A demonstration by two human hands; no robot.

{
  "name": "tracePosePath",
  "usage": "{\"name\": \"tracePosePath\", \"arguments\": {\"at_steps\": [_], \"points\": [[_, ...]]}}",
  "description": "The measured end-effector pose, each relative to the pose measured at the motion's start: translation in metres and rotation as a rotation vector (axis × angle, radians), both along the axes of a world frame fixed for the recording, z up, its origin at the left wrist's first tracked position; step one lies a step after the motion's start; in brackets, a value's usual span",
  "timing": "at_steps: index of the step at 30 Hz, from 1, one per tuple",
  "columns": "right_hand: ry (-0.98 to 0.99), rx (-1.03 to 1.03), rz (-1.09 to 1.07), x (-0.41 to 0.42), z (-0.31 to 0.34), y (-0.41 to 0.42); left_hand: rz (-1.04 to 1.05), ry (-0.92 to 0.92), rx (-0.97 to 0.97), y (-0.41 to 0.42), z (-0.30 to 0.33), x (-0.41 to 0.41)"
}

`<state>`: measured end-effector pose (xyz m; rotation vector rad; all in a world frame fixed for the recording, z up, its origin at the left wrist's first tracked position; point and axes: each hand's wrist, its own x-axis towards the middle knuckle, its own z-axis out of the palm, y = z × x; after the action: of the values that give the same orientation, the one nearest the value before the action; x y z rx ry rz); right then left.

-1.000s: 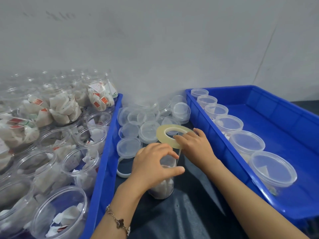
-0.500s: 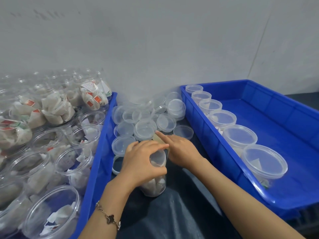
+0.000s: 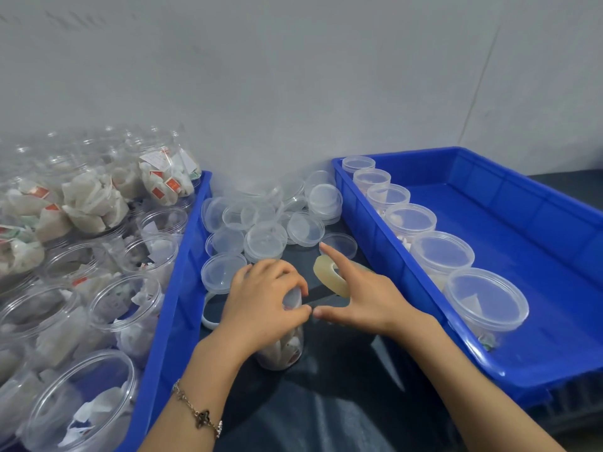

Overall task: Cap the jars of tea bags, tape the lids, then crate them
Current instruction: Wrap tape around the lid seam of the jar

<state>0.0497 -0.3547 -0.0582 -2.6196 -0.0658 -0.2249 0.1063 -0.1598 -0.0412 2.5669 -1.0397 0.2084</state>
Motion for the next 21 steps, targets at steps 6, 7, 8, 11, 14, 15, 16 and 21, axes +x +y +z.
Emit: {"name": "tracePosePath", "arguments": {"at_steps": [6,7,8,11,14,15,16,21], "points": [[-0.054,0.051,-0.061,-0.002,-0.005,-0.004,0.032,0.048,0.063,0.002,0.002,-0.002],[-0.048,0.081,-0.061,0.0,-0.006,-0.004,0.04,0.057,0.058,0.002,0.002,-0.003],[-0.037,0.113,-0.056,0.002,-0.006,-0.005,0.053,0.072,0.048,0.001,0.002,-0.004],[-0.034,0.114,-0.043,0.008,-0.008,-0.004,0.192,0.158,0.058,0.002,0.001,-0.004],[-0.126,-0.016,-0.06,0.011,-0.008,-0.001,0.29,0.111,0.11,0.001,-0.002,-0.002],[-0.152,-0.053,-0.066,0.012,-0.008,0.0,0.279,0.077,0.113,0.0,-0.002,-0.002],[-0.166,-0.088,-0.07,0.013,-0.009,0.002,0.267,0.053,0.124,-0.003,-0.001,-0.003],[-0.155,-0.181,-0.07,0.023,-0.015,0.019,0.282,0.02,0.206,-0.013,0.0,-0.002]]}}
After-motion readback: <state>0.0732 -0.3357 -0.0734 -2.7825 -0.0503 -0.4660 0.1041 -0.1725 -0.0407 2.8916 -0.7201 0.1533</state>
